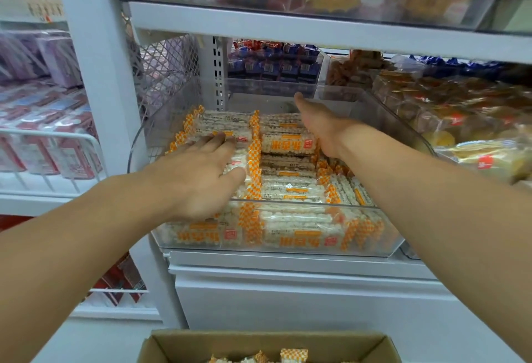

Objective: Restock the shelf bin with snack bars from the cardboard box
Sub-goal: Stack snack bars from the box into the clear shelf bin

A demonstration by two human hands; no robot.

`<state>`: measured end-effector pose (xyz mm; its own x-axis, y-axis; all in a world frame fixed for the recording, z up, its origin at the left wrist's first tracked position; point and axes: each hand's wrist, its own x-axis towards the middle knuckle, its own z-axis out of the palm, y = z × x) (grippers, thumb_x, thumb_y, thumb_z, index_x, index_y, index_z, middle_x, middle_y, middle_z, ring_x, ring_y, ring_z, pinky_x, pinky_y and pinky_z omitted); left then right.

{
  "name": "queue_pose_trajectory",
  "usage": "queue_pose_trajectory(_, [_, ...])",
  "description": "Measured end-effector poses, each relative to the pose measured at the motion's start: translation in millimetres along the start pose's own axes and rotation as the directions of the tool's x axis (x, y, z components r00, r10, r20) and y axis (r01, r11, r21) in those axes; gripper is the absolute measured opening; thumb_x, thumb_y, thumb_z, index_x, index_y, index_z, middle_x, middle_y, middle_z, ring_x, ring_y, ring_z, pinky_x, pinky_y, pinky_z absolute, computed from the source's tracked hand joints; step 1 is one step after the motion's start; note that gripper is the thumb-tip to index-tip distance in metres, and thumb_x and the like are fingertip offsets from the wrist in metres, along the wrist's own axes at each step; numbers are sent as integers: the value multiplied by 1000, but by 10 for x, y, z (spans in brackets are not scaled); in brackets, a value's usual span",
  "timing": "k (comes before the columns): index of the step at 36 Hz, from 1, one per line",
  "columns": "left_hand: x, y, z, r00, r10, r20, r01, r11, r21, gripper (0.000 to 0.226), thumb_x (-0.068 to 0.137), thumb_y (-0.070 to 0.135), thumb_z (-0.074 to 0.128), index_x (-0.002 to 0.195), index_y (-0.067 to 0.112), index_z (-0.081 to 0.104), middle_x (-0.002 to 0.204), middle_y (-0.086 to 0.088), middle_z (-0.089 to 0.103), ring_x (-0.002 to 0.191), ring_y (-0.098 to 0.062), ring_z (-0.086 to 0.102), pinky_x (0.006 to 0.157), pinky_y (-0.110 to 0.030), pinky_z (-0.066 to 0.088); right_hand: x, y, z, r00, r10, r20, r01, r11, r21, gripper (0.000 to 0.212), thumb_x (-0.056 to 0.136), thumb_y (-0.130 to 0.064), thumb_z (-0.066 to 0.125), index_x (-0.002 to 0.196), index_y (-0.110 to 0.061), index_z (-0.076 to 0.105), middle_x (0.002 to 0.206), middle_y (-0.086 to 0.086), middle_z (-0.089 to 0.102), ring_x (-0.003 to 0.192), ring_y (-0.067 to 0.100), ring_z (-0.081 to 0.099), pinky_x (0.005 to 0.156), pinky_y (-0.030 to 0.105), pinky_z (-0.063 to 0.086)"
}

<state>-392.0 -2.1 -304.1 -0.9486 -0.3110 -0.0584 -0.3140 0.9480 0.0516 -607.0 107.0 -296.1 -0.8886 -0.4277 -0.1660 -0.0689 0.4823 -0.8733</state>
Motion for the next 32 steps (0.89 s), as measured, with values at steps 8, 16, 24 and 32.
queue_pose_trajectory(8, [-25,7,4,1000,7,-27,-8,999,-38,77,96,61,13,161,22,3,169,1,-4,155,-14,-2,126,-35,4,128,120,-26,989,-57,-140,49,997,-58,31,97,-43,52,104,-15,64,105,8,72,92,26,69,89,39,58])
queue_pose_trajectory(16, [-35,16,-8,999,14,-52,-17,998,-55,82,89,61,12,161,22,7,169,0,1,155,-15,2,126,-35,7,77,131,-51,928,-194,-318,121,964,-237,59,79,-57,50,119,-15,63,116,5,64,93,24,65,71,33,55])
queue_pose_trajectory(24, [-22,4,5,999,10,-53,-12,999,-34,77,95,60,14,161,22,6,169,-1,1,155,-17,2,126,-36,8,63,71,66,979,-179,-99,148,954,-261,33,101,-35,47,116,-11,63,127,16,60,115,34,56,100,40,47])
queue_pose_trajectory(32, [-17,22,4,999,5,-48,-7,999,-41,72,100,57,18,161,22,5,169,0,1,155,-16,2,126,-36,8,79,100,23,982,-173,-75,154,965,-210,32,98,-18,53,123,-5,65,125,15,65,110,23,61,74,27,49])
